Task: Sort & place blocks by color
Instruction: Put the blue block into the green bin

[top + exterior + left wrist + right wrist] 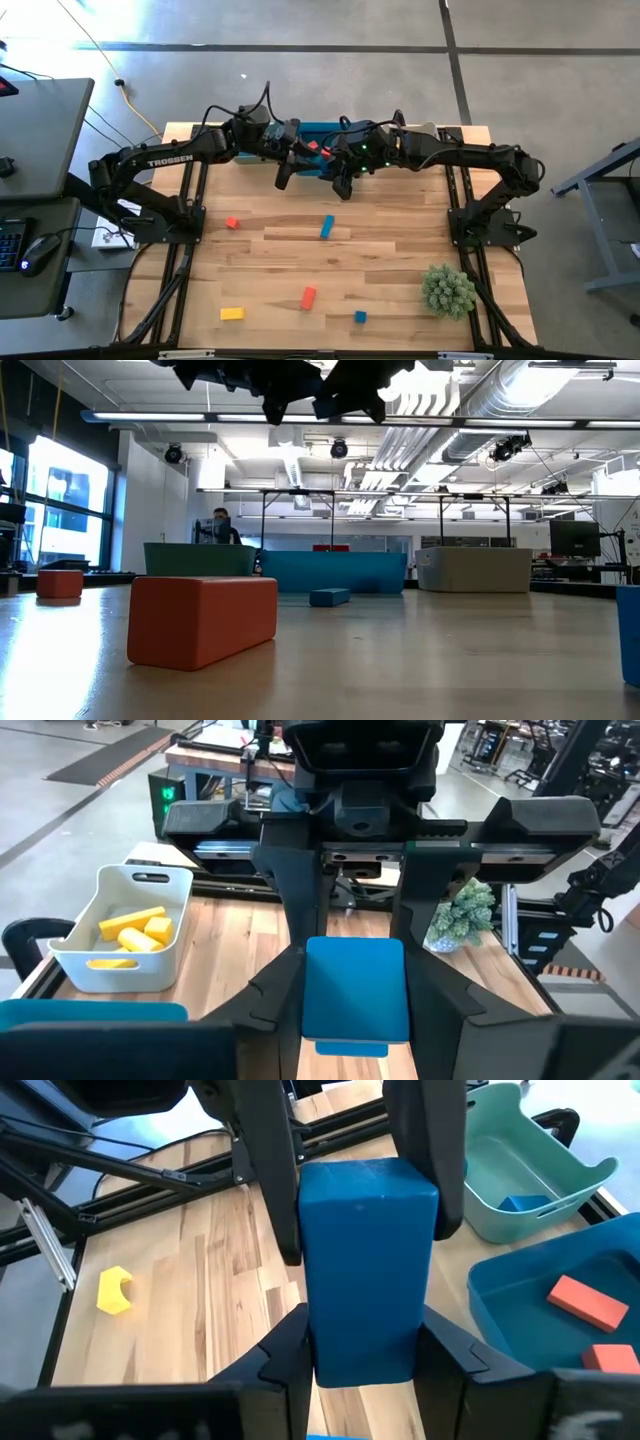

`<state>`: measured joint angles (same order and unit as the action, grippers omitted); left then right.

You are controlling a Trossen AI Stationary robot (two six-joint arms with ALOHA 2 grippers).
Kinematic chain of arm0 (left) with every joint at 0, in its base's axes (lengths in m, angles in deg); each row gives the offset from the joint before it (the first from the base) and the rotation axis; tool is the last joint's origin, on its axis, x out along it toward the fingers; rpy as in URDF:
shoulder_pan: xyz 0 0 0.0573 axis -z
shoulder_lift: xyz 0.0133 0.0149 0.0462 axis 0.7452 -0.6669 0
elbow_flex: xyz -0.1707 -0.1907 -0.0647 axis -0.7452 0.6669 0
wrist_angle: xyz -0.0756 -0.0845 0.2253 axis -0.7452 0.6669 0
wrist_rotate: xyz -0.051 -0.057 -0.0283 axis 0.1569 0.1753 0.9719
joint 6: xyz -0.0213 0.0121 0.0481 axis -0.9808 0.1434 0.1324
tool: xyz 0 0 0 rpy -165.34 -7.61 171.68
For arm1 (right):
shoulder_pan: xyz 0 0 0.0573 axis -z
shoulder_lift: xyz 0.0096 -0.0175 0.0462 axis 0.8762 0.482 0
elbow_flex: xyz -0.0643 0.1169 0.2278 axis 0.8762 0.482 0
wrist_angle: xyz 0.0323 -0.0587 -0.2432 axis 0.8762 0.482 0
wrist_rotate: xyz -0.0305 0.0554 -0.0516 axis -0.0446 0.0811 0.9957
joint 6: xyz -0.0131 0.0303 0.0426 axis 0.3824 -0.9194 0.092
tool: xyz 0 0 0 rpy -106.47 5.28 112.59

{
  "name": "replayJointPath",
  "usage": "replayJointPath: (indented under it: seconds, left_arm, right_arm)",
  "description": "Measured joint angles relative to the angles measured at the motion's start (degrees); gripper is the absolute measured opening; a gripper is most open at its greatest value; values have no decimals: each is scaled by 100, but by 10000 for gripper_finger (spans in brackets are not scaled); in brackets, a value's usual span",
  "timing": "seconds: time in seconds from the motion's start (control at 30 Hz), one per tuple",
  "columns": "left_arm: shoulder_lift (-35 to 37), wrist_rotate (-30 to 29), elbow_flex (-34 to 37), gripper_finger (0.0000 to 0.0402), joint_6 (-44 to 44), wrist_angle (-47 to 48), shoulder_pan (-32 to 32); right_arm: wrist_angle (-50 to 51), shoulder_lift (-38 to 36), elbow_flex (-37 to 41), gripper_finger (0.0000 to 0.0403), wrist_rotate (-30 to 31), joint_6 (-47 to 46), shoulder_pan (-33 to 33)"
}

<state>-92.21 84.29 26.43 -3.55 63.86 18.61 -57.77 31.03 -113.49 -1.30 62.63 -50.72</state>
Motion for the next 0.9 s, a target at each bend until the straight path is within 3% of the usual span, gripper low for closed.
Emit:
replayJointPath:
  seconds: [0.37, 0.63, 0.9]
  left_arm:
    - [2, -8, -2, 106, 41, 109, -1]
    - [2, -409, -2, 106, 232, 468, -80]
    - [0, -1514, -2, 106, 830, 1485, -508]
  right_arm:
    - [4, 7, 0, 106, 24, -26, 0]
    - [29, 4, 0, 254, 388, -90, 2]
    - [36, 4, 0, 276, 425, 139, 291]
